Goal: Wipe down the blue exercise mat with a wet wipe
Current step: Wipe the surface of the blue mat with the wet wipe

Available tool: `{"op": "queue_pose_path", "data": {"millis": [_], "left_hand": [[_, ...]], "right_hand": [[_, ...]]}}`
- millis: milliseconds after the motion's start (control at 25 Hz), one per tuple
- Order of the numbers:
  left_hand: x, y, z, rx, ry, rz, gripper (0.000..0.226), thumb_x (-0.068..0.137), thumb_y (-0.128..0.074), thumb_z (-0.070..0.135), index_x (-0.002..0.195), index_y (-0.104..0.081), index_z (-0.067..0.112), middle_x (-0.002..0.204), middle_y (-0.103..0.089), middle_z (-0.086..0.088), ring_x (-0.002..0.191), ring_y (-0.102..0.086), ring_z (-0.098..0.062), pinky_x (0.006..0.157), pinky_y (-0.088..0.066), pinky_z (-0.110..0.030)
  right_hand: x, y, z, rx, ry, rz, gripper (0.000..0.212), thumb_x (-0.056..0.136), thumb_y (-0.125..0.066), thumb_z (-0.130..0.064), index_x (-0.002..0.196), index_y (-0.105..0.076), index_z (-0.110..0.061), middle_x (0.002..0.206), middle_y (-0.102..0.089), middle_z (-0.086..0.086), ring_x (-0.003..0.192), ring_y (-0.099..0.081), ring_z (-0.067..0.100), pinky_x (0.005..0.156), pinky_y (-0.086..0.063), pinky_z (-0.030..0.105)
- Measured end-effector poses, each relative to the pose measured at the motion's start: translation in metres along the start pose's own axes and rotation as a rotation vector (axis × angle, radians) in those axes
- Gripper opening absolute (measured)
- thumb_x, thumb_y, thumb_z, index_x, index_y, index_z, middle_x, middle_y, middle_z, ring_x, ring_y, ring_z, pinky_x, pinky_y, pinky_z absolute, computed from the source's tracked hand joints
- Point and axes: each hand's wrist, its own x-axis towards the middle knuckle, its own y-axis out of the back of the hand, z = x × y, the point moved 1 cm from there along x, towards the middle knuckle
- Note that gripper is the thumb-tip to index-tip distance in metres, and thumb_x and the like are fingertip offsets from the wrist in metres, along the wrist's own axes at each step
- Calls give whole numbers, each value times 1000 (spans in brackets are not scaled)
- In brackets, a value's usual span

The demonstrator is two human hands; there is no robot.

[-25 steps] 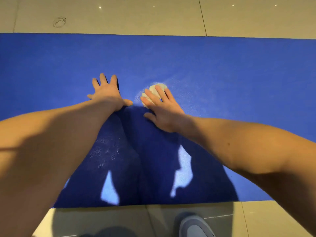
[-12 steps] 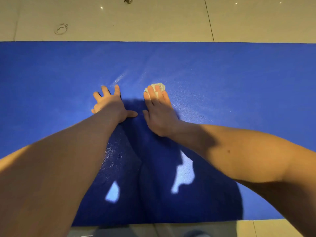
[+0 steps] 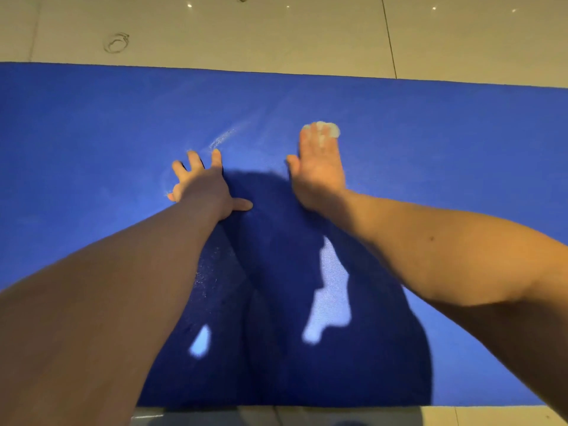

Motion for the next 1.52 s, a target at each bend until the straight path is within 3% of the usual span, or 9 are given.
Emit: {"op": "queue_pose_path", "data": {"millis": [80, 200, 360, 600, 880, 1080, 1240, 1400, 1520], "left_hand": [[1, 0, 1, -9, 5, -5, 136, 56, -78, 80, 158, 3, 41, 159, -5, -4, 143, -12, -39, 100, -45, -60], [1, 0, 0, -11, 15, -2, 135, 56, -78, 80, 158, 2, 42, 159, -5, -3, 143, -12, -38, 101, -44, -60], [2, -1, -2, -4, 7, -6, 137, 55, -77, 82, 157, 6, 43, 159, -6, -4, 143, -12, -39, 99, -45, -61], [1, 0, -1, -16, -4, -10, 137, 57, -78, 79, 157, 8, 42, 159, -3, -5, 145, -9, -39, 97, -47, -61], [3, 0, -2, -62, -8, -16, 136, 58, -80, 76, 158, 6, 42, 161, 0, -1, 147, -5, -38, 99, -45, -62], [2, -2, -4, -51, -14, 10, 135, 58, -79, 77, 158, 6, 42, 161, 1, -2, 147, -3, -38, 99, -45, -62], [0, -1, -4, -48, -7, 11, 135, 59, -79, 77, 157, 7, 41, 161, 2, -3, 148, -1, -38, 100, -45, -62], [2, -2, -4, -77, -20, -1, 137, 58, -80, 76, 157, 8, 42, 162, 4, -2, 149, 2, -38, 102, -43, -63], [3, -2, -5, -82, -22, -1, 137, 58, -80, 76, 157, 8, 41, 162, 3, -2, 148, 1, -38, 101, -44, -63]], "right_hand": [[-18, 1, -33, 78, 254, 47, 27, 87, -41, -28, 105, -47, -9, 109, -45, 10, 104, -40, 33, 104, -33, 44], [-15, 2, -21, 45, 492, -36, 34, 89, -45, -32, 116, -45, -12, 121, -46, 6, 118, -40, 33, 110, -32, 40], [33, 9, 71, -174, 268, -120, 65, 103, -14, -44, 158, -12, -9, 165, -12, 10, 153, -6, 29, 124, -4, 46], [45, -5, 40, -68, -40, -98, 69, 104, -11, -43, 157, -4, 1, 165, -2, 18, 153, 5, 34, 124, 1, 47], [35, -7, -28, 132, 368, -150, 54, 101, -32, -35, 148, -28, -10, 155, -26, 6, 146, -16, 26, 120, -23, 42], [84, 14, 57, -89, 147, -84, 64, 105, -22, -41, 156, -14, -2, 163, -15, 16, 151, -8, 32, 124, -8, 44], [93, 5, 32, -17, -43, -98, 66, 104, -13, -40, 156, -9, 1, 164, -8, 18, 153, -1, 31, 124, -3, 45], [92, 9, -35, 147, 147, -61, 52, 101, -30, -39, 137, -38, -2, 143, -36, 16, 137, -29, 35, 117, -21, 42], [92, 7, -52, 124, 306, -118, 59, 103, -31, -41, 148, -31, -2, 153, -28, 16, 145, -19, 35, 121, -15, 42]]}}
